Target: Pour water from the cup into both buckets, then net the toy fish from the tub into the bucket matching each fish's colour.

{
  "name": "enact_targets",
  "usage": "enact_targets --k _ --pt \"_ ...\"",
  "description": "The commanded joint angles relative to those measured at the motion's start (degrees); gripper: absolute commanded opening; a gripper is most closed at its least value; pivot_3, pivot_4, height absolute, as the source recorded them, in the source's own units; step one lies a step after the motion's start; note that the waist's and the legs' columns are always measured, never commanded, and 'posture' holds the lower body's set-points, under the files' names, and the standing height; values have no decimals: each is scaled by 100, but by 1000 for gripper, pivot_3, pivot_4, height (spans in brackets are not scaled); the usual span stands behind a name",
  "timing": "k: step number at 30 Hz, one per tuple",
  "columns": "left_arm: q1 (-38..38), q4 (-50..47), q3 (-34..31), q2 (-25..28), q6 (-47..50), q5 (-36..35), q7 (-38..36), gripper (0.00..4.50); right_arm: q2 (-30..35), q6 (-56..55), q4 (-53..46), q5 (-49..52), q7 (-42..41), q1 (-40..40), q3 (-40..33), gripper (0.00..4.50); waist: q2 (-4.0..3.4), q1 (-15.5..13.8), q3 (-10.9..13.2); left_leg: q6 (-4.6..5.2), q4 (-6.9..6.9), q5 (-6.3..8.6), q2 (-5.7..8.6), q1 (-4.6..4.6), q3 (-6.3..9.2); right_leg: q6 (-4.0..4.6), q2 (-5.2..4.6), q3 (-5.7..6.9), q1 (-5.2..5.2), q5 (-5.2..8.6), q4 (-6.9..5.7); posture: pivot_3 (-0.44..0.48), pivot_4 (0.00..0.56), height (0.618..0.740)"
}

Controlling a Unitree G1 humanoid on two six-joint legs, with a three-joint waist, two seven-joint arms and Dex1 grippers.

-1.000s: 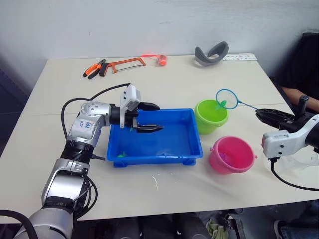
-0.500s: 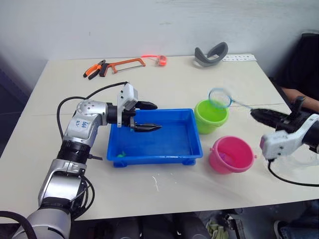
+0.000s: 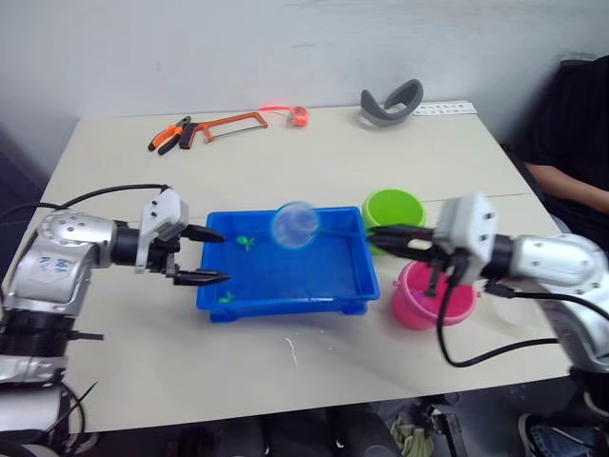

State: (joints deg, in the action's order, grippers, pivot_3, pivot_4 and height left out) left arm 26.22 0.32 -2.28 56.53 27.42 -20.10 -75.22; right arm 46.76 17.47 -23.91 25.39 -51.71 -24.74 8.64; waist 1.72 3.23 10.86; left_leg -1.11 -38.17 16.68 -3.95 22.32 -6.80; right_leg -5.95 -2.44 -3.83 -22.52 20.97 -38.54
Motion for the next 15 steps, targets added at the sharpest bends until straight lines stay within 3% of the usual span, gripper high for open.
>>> enact_targets --k 1,9,15 --pt "-486 -548 -515 451 136 -149 -52 4448 -342 -643 639 -797 -275 -280 595 0 0 -8 0 1 1 0 3 2 0 1 -2 2 -1 0 2 0 150 740" --pt "-1530 -1132 -1289 923 300 -233 89 4448 -1362 -2267 2465 -2254 -488 -952 1587 0 3 6 2 1 0 1 2 7 0 3 -3 9 -5 2 2 0 150 740" --pt "-1822 -1338 -1514 962 388 -312 204 4448 -1826 -2992 3246 -2616 -686 -1176 1817 0 3 22 2 0 1 1 1 7 2 6 -3 14 -6 4 0 0 150 740"
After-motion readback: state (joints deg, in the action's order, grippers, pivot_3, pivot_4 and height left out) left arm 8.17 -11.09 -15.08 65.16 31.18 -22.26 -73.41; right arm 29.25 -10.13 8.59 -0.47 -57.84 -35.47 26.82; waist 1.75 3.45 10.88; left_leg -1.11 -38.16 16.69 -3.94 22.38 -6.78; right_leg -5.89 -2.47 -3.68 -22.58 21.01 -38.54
